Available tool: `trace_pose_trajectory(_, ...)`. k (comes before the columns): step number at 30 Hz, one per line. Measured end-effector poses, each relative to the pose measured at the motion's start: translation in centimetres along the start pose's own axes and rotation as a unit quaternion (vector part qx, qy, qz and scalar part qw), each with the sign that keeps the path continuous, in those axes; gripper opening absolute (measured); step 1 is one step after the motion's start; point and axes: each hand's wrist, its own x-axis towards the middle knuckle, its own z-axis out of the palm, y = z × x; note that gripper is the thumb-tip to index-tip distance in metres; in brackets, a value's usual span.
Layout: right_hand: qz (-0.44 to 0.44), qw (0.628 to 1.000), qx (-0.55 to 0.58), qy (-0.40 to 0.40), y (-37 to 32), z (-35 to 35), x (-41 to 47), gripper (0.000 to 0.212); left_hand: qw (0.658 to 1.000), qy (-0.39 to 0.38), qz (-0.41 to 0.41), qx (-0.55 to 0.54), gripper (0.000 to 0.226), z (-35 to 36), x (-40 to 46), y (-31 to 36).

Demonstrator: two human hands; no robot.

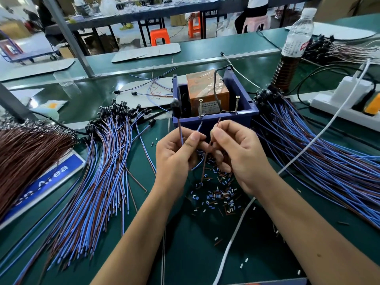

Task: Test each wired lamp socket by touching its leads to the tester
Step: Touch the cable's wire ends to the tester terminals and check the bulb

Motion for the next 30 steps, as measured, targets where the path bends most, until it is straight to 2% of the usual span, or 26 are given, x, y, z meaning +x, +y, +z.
trace_pose_trajectory(4, -0.087, 0.994, -0.036, 0.05, -0.3, -0.4, 0.2, 0.012, 0.976, 0.129, 0.103, 0.139, 0.014, 0.4, 0.3, -0.3)
trace_pose_trajectory(6, -0.141, 0.979, -0.094, 0.112, -0.4, -0.6, 0.2, 0.006, 0.961, 0.162, 0.143, 0.17, 0.009, 0.9, 0.4, -0.3)
trace_pose_trajectory(9, -0.21, 0.93, -0.201, 0.225, -0.2, -0.8, 0.1, 0.009, 0.953, 0.191, 0.165, 0.166, 0.009, 1.6, 0.5, -0.3)
trace_pose_trajectory(12, -0.23, 0.887, -0.279, 0.286, -0.2, -0.9, 0.1, 0.016, 0.947, 0.22, 0.171, 0.161, 0.007, 2.4, 1.0, -0.3)
trace_pose_trajectory(19, -0.256, 0.846, -0.353, 0.307, -0.8, -1.1, 0.3, 0.022, 0.943, 0.233, 0.178, 0.161, 0.008, 4.0, 1.6, -0.3)
trace_pose_trajectory(30, -0.267, 0.846, -0.355, 0.295, -0.9, -1.1, 0.3, 0.021, 0.945, 0.228, 0.177, 0.154, 0.009, 4.1, 1.1, -0.6)
